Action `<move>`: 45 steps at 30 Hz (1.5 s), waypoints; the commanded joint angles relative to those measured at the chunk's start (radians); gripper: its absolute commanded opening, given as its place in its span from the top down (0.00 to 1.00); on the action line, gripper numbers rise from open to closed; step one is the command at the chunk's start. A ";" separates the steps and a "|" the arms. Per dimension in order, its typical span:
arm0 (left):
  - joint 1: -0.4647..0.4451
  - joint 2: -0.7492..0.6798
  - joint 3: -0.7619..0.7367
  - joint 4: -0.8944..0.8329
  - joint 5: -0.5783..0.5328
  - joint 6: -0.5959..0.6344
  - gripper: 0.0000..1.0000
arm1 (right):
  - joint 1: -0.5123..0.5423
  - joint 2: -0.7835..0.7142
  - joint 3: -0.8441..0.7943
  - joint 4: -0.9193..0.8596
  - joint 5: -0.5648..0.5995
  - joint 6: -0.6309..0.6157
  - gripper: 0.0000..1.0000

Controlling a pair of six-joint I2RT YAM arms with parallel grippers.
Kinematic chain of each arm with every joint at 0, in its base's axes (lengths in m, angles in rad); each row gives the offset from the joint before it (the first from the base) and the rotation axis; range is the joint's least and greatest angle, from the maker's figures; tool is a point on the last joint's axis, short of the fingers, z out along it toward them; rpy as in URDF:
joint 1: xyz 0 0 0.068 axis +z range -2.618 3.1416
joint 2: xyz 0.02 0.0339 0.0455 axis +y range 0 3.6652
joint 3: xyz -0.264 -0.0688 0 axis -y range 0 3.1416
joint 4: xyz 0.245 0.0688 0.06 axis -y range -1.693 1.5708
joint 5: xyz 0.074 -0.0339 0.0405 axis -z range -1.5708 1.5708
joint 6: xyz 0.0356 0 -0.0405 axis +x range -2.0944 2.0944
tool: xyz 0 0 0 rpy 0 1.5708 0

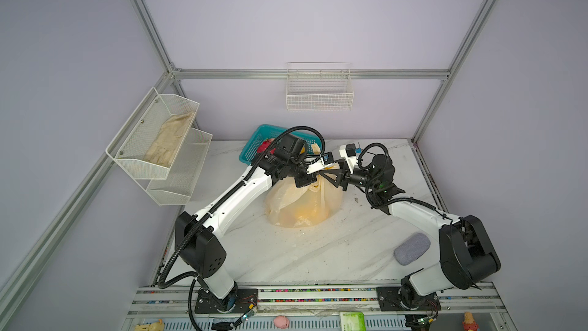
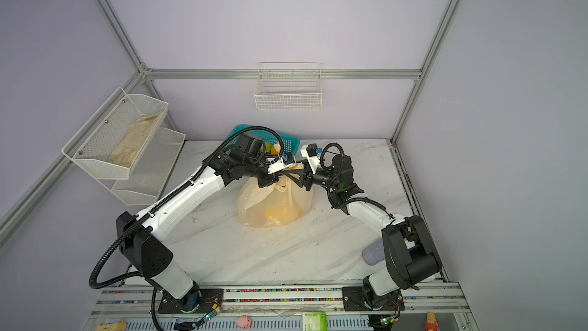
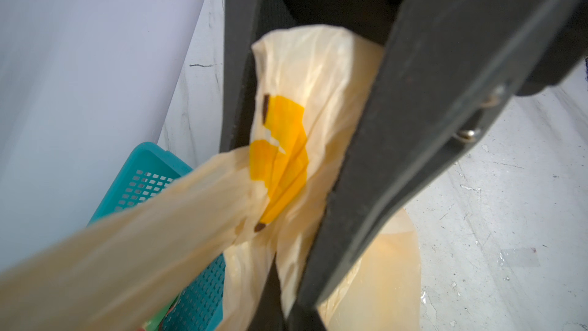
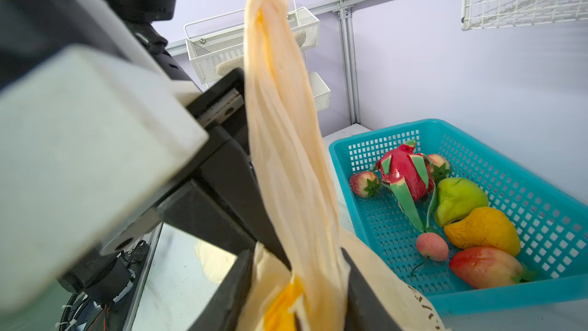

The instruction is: Place the fake fruits into the plastic bag and tie a complex knot

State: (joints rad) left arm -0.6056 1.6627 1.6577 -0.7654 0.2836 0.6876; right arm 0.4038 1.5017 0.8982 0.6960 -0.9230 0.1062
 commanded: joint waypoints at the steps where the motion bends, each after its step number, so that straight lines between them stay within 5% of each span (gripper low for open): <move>1: -0.008 0.005 0.094 0.028 0.022 -0.023 1.00 | -0.003 0.005 -0.008 0.038 -0.003 0.006 0.59; 7: -0.009 0.006 0.092 0.028 0.013 -0.020 0.97 | -0.004 0.005 -0.007 0.028 0.006 0.002 0.77; 13: -0.010 -0.021 0.070 0.027 -0.013 -0.035 0.82 | -0.003 -0.009 -0.008 -0.001 0.032 -0.021 0.99; 18: -0.010 -0.116 -0.029 0.099 -0.033 -0.109 0.54 | -0.005 -0.028 -0.018 -0.011 0.059 -0.025 1.00; 27: 0.068 -0.312 -0.243 0.381 0.086 -0.324 0.37 | -0.005 -0.045 -0.007 -0.079 0.009 -0.050 1.00; 39: 0.114 -0.162 -0.047 0.297 0.336 -0.299 0.33 | -0.006 -0.060 0.005 -0.161 -0.025 -0.093 1.00; 45: 0.114 -0.131 -0.021 0.298 0.391 -0.295 0.41 | -0.005 -0.054 0.009 -0.180 -0.014 -0.098 1.00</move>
State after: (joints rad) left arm -0.4915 1.5429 1.5204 -0.4896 0.6067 0.3855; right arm 0.4038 1.4582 0.8928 0.5343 -0.9268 0.0338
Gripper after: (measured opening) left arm 0.597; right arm 0.054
